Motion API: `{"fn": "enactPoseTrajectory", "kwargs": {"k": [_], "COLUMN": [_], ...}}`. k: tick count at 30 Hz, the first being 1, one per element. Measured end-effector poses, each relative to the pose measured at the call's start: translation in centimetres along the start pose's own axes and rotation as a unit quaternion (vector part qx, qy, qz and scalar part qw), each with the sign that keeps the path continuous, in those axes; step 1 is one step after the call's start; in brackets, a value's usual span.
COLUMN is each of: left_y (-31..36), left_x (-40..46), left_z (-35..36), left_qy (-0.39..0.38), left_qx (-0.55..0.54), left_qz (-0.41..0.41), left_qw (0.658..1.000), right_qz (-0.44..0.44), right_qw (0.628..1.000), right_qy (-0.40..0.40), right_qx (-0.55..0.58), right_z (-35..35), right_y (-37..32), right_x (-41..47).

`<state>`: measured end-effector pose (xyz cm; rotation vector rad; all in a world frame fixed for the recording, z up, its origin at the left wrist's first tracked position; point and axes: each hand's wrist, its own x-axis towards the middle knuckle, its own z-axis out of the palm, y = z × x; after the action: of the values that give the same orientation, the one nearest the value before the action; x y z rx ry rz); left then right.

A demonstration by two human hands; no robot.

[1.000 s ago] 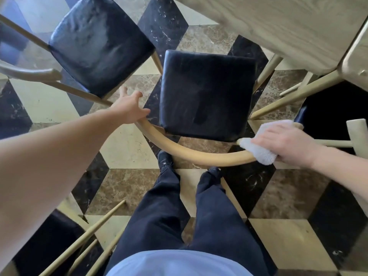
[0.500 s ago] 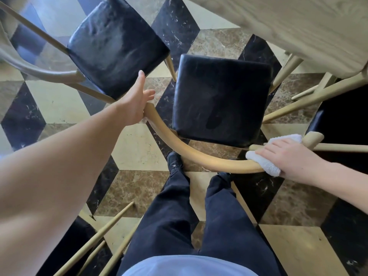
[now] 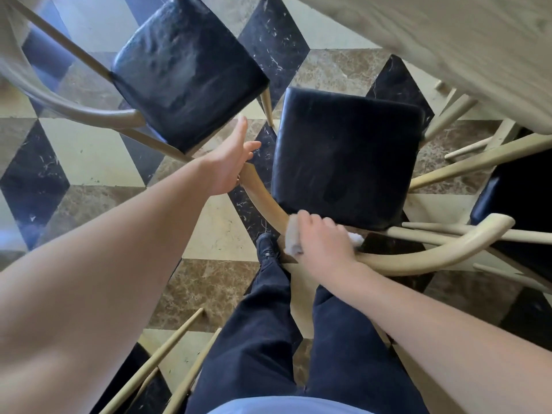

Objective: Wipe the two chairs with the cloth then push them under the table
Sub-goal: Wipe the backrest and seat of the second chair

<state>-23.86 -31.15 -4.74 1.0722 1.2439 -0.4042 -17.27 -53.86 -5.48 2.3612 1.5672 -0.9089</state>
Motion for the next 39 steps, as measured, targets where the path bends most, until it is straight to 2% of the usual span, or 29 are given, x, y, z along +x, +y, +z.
{"fn": "enactPoseTrajectory", "kwargs": {"k": [2, 4, 6, 8, 10, 11, 12, 14, 16, 17, 18, 21, 23, 26, 27, 28, 30, 32, 34, 37, 39], "left_y": [0.1, 0.1, 0.0, -0.5, -1.4, -1.9, -2.4, -3.3, -3.7, -3.8, -3.9, -3.7, -3.7, -3.8, -3.8, -3.9, -3.7, -3.6, -3.5, -3.4, -3.3], "left_x": [-0.2, -0.3, -0.1, 0.3, 0.9, 1.2, 1.4, 2.2, 3.1, 3.7, 3.7, 4.0, 4.1, 4.3, 4.5, 4.7, 4.7, 4.8, 4.8, 4.6, 4.5], "left_z": [0.2, 0.3, 0.6, 1.3, 2.7, 3.5, 4.3, 5.5, 6.3, 6.7, 6.8, 7.5, 7.6, 7.7, 7.7, 7.8, 7.8, 7.8, 8.0, 8.2, 8.2], "left_qy": [-0.001, 0.005, 0.027, 0.078, 0.144, 0.182, 0.221, 0.292, 0.357, 0.391, 0.417, 0.458, 0.468, 0.483, 0.491, 0.5, 0.502, 0.503, 0.504, 0.506, 0.501], "left_qx": [0.004, 0.005, 0.003, 0.016, 0.04, 0.05, 0.055, 0.05, 0.059, 0.077, 0.099, 0.132, 0.137, 0.164, 0.174, 0.179, 0.182, 0.193, 0.208, 0.242, 0.269], "left_qz": [0.002, 0.001, 0.008, 0.034, 0.082, 0.116, 0.154, 0.203, 0.186, 0.17, 0.164, 0.175, 0.175, 0.159, 0.15, 0.14, 0.134, 0.124, 0.116, 0.103, 0.094], "left_qw": [1.0, 1.0, 1.0, 0.996, 0.985, 0.975, 0.961, 0.933, 0.914, 0.901, 0.888, 0.862, 0.855, 0.845, 0.84, 0.836, 0.835, 0.834, 0.83, 0.821, 0.817], "right_qz": [0.048, 0.092, 0.095, 0.11, 0.138, 0.134, 0.129, 0.123, 0.105, 0.092, 0.075, 0.059, 0.047, -0.101, -0.15, -0.218, -0.361, -0.421, -0.399, -0.337, -0.299], "right_qw": [0.995, 0.968, 0.895, 0.794, 0.693, 0.67, 0.669, 0.704, 0.739, 0.742, 0.736, 0.687, 0.694, 0.758, 0.765, 0.754, 0.743, 0.782, 0.824, 0.839, 0.855], "right_qy": [0.001, -0.043, -0.087, -0.097, -0.099, -0.092, -0.083, -0.074, -0.095, -0.117, -0.14, -0.223, -0.252, -0.269, -0.276, -0.278, -0.225, -0.143, -0.058, 0.07, 0.083], "right_qx": [0.082, 0.229, 0.427, 0.59, 0.701, 0.725, 0.727, 0.695, 0.658, 0.653, 0.658, 0.689, 0.673, 0.586, 0.563, 0.553, 0.516, 0.436, 0.398, 0.421, 0.416], "right_z": [-0.6, -1.7, -2.7, -3.5, -3.7, -3.5, -3.1, -2.1, -1.3, -0.8, -0.6, -0.2, 0.6, 2.8, 3.0, 3.1, 2.8, 3.7, 5.7, 9.7, 12.2], "right_y": [-3.0, -4.7, -4.5, -2.5, 0.1, 1.3, 2.3, 3.2, 3.3, 3.6, 3.4, 3.7, 3.4, 2.8, 2.9, 3.0, 3.2, 2.9, 2.7, 2.2, 1.9], "right_x": [2.8, 6.2, 9.2, 10.5, 11.0, 11.2, 11.4, 11.8, 12.2, 12.5, 12.5, 13.5, 14.0, 14.7, 14.8, 15.0, 15.3, 15.9, 16.3, 16.2, 17.5]}}
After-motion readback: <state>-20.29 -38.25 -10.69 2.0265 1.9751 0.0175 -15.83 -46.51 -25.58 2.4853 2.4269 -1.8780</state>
